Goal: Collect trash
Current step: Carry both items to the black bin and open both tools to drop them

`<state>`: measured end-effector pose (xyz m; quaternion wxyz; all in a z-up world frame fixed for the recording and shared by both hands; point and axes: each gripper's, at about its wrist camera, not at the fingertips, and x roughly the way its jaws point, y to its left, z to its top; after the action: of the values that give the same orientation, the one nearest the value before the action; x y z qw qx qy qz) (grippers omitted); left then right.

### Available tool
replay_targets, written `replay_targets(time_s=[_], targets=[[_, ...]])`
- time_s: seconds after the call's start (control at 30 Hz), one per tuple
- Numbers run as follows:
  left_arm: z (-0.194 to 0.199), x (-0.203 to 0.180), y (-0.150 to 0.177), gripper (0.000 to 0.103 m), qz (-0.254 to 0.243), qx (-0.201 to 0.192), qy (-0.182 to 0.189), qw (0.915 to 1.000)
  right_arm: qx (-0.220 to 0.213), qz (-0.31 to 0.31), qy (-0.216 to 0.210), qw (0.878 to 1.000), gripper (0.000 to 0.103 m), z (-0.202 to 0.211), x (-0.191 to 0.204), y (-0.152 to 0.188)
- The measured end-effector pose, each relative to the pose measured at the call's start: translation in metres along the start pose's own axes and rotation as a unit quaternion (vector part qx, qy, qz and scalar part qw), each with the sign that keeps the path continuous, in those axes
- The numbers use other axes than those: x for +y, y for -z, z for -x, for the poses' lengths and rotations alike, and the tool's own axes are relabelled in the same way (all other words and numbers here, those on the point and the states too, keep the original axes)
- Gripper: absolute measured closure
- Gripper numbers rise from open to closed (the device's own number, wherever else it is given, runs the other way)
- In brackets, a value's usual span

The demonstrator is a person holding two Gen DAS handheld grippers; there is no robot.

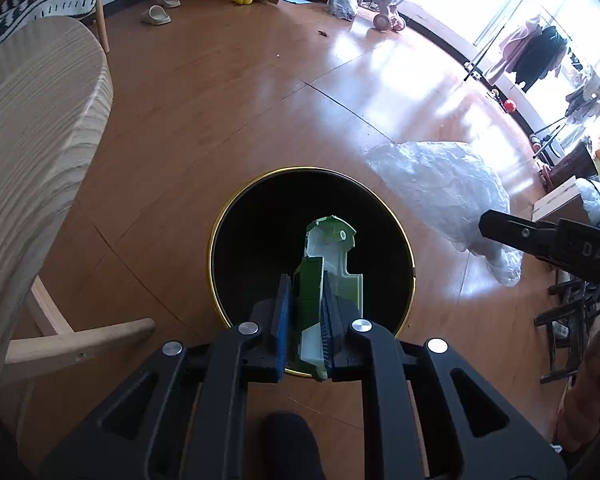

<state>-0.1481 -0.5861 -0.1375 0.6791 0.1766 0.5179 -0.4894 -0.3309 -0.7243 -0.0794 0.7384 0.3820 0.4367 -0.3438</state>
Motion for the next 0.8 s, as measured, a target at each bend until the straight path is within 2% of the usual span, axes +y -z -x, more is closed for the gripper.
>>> replay_targets(time_s=[0.2,0.3,0.33,0.37,0.43,0.73,0.8], targets=[[0.002,-0.006,0.001,0.09,0.004,-0.004,0.005,1.0,0.0,0.006,-0.001,1.0,0.083,0.0,0.001,0.003],[0.005,-0.011,0.002,0.081,0.001,-0.002,0.004,1.0,-0.002,0.003,-0.004,1.0,0.083,0.001,-0.002,0.002],[0.007,-0.012,0.002,0.068,0.0,-0.005,0.005,1.0,-0.002,0.004,-0.005,1.0,0.083,0.002,-0.002,0.001],[0.008,-0.014,0.001,0.049,-0.001,-0.007,0.004,1.0,-0.002,0.005,-0.005,1.0,0.083,0.001,-0.002,0.001],[0.015,-0.017,0.002,0.037,-0.006,-0.02,0.0,0.9998,0.0,0.006,-0.007,1.0,0.083,0.001,-0.001,0.002],[0.035,-0.021,0.001,0.036,-0.009,-0.035,0.004,0.9993,0.001,0.01,-0.01,1.0,0.083,0.002,0.003,0.002],[0.041,-0.018,0.002,0.036,-0.006,-0.038,0.007,0.9992,0.0,0.007,-0.013,1.0,0.071,0.004,0.005,0.001]])
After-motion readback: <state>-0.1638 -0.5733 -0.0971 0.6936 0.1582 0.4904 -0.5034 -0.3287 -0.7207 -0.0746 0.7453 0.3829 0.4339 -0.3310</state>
